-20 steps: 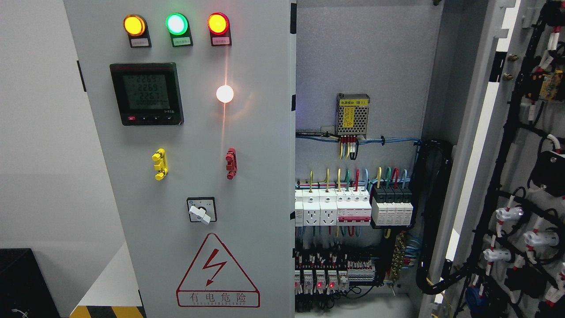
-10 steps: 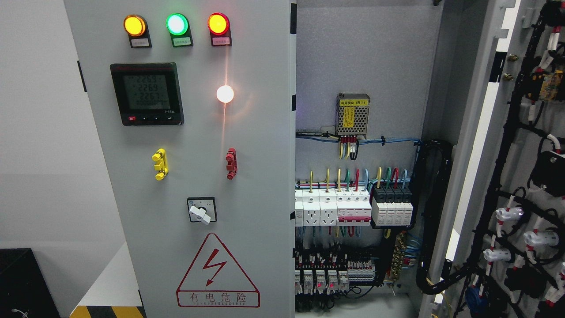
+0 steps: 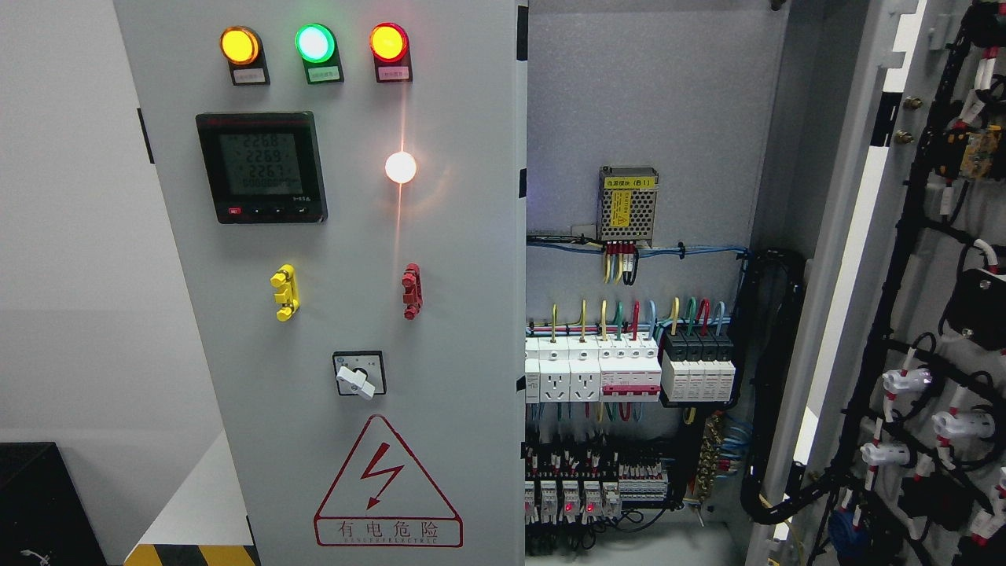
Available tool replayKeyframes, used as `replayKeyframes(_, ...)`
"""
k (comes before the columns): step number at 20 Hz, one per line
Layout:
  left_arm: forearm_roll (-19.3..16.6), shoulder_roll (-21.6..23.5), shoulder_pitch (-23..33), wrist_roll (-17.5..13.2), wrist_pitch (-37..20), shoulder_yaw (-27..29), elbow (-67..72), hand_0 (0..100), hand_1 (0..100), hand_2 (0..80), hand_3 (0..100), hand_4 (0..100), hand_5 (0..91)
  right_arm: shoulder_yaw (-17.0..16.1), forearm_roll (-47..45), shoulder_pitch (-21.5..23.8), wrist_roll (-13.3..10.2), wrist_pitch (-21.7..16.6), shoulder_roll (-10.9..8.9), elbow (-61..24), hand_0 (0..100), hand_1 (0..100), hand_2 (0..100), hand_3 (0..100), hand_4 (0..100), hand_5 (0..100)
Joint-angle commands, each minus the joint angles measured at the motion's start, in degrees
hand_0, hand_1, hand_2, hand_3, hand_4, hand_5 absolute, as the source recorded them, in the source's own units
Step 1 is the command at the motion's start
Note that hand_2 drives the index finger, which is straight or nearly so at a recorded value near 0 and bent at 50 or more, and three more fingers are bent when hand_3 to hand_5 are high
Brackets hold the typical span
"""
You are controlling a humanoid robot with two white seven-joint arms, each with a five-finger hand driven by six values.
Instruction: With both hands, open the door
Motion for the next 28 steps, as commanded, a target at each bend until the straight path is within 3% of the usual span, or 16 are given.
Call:
replayKeyframes(1,-8.1,-4.2,0.5,-0.1,-0.1,14.6,15.3,0,0,0.0,0,0,0.0,0.0,0.0,0.0,-0.1,0.0,-0.01,0.0,19,0,0,0,0,0)
replayKeyframes(6,-8.1,-5.9,0.8,0.6,0.0,14.7,15.1,0,0,0.0,0,0,0.0,0.0,0.0,-2.1,-0.1,0.0,-0.01,0.0,19,0,0,0,0,0)
replayKeyframes(10,-7.8,-6.0,0.8,3.2,-0.1,14.6,14.8,0,0,0.0,0,0,0.0,-0.1,-0.2,-2.3,0.0,0.0,-0.01,-3.1,19,0,0,0,0,0)
replayKeyframes(14,-7.5,-6.4,0.8,4.8,-0.1,14.5,14.5,0,0,0.0,0,0,0.0,-0.1,0.0,3.0,-0.1,0.0,-0.71,-21.0,19,0,0,0,0,0)
replayKeyframes(18,-7.5,-7.4,0.8,4.2,-0.2,14.4,14.2,0,0,0.0,0,0,0.0,-0.1,0.0,9.1,-0.1,-0.1,-1.67,-40.4,19,0,0,0,0,0)
replayKeyframes(28,-7.5,-10.0,0.8,3.6,-0.2,14.0,7.7,0,0,0.0,0,0,0.0,-0.1,-0.4,14.1,-0.1,-0.2,-2.91,-71.4,19,0,0,0,0,0)
